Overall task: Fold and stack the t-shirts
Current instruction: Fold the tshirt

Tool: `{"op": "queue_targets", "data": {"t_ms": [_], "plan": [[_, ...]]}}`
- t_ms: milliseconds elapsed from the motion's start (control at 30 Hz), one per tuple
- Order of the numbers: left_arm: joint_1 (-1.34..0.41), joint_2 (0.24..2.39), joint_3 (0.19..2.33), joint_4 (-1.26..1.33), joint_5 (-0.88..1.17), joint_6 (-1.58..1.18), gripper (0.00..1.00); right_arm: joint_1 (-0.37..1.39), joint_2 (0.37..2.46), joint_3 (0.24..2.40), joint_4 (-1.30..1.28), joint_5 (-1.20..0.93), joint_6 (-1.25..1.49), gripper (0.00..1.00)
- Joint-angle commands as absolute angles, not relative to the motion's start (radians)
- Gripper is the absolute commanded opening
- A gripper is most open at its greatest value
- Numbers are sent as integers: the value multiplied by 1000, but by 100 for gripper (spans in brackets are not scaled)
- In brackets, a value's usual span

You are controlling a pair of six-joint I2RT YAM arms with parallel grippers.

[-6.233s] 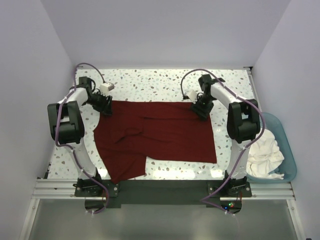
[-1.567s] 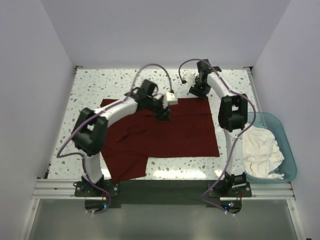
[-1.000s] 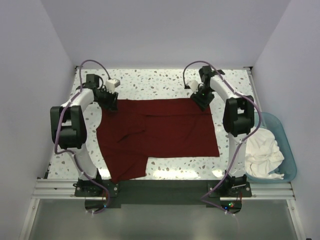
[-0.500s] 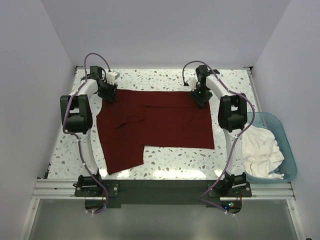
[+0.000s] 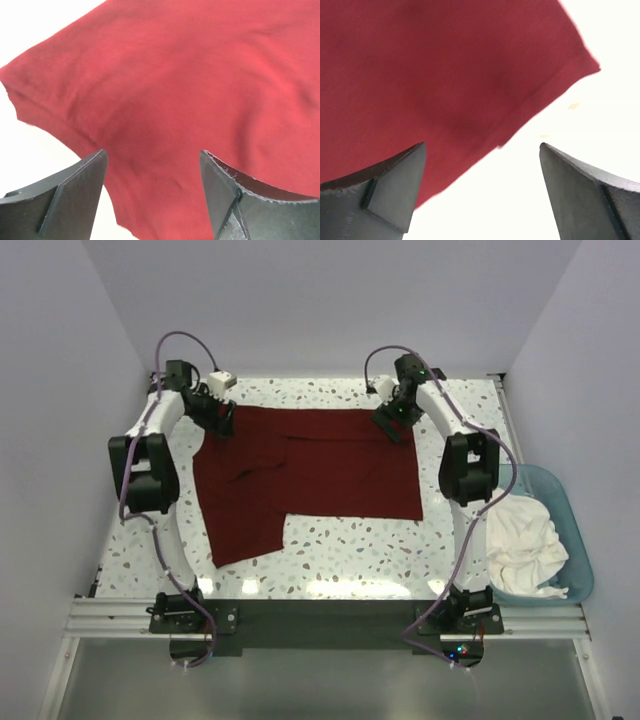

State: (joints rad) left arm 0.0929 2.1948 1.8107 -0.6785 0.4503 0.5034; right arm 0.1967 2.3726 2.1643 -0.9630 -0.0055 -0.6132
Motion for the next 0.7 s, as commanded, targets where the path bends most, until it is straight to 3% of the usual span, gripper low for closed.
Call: {"op": "queue_targets", "data": {"t_ms": [0, 200, 300, 333, 433, 667], "plan": [[138, 1906, 1691, -802, 653, 685, 79, 213, 2076, 1991, -1034, -133, -730, 99], [144, 1640, 1342, -994, 677, 1036, 75, 255, 1809, 1608, -1106, -170, -854, 95], [144, 1547, 1197, -1003, 664, 1060, 71, 281, 1706, 1418, -1051, -135, -861, 82], [146, 1530, 1171, -1002, 667, 1060, 70, 297, 1686, 1375, -1031, -114, -861, 72], [146, 1479, 1091, -977, 678, 1031, 68, 322, 1629, 1238, -950, -77, -845, 55], [146, 1447, 1012, -956, 663, 1026, 67, 333, 1609, 1063, -838, -40, -844, 40]]}}
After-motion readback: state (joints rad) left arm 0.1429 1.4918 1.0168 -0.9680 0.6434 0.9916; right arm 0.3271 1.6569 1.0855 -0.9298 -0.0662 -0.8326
